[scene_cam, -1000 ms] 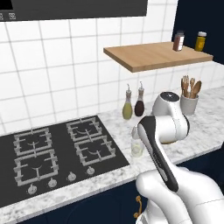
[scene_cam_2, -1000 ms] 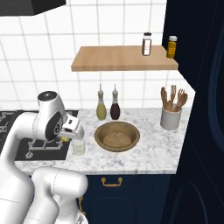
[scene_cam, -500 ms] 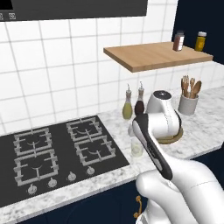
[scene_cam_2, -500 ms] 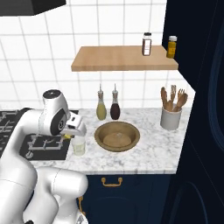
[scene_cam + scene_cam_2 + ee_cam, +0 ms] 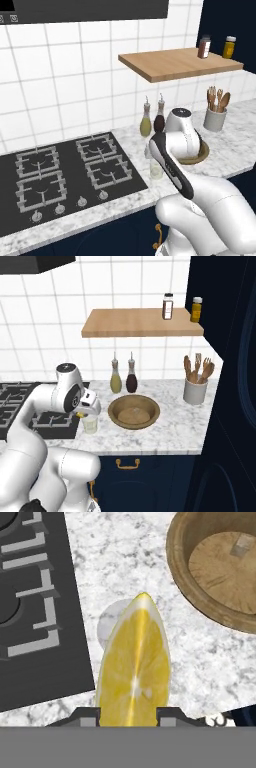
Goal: Grab a lemon wedge from the fridge and one ice cube from the ice bowl, and put them in the glass of lemonade.
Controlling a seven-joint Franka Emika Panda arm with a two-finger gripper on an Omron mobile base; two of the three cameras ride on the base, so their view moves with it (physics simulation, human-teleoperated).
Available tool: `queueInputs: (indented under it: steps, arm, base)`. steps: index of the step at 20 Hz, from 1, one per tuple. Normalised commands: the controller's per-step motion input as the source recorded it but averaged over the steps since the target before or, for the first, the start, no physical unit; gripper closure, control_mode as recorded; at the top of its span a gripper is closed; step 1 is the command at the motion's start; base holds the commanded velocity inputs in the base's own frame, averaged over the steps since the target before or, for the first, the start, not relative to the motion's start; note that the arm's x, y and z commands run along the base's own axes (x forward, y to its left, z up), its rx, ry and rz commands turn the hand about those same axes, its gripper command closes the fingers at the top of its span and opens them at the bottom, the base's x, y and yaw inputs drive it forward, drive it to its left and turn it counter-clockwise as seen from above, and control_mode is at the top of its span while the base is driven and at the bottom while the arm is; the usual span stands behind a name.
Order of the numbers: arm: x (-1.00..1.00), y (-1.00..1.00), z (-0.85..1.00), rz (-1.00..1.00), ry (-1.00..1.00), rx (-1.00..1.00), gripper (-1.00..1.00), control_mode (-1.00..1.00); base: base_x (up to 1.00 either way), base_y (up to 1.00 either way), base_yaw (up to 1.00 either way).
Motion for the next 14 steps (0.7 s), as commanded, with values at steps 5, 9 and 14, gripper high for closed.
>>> queueInputs:
  steps: [5, 9, 14]
  arm:
    - [0.42, 0.00, 0.00, 0.00, 0.05, 0.00, 1.00, -1.00]
    - [0.21, 0.00, 0.00, 0.00, 0.08, 0.00, 1.00, -1.00]
    - [0.04, 0.00, 0.00, 0.00, 0.02, 0.00, 1.00, -1.00]
  base:
    - [0.00, 0.00, 0.00]
    - [0.00, 0.00, 0.00]
    - [0.00, 0.00, 0.00]
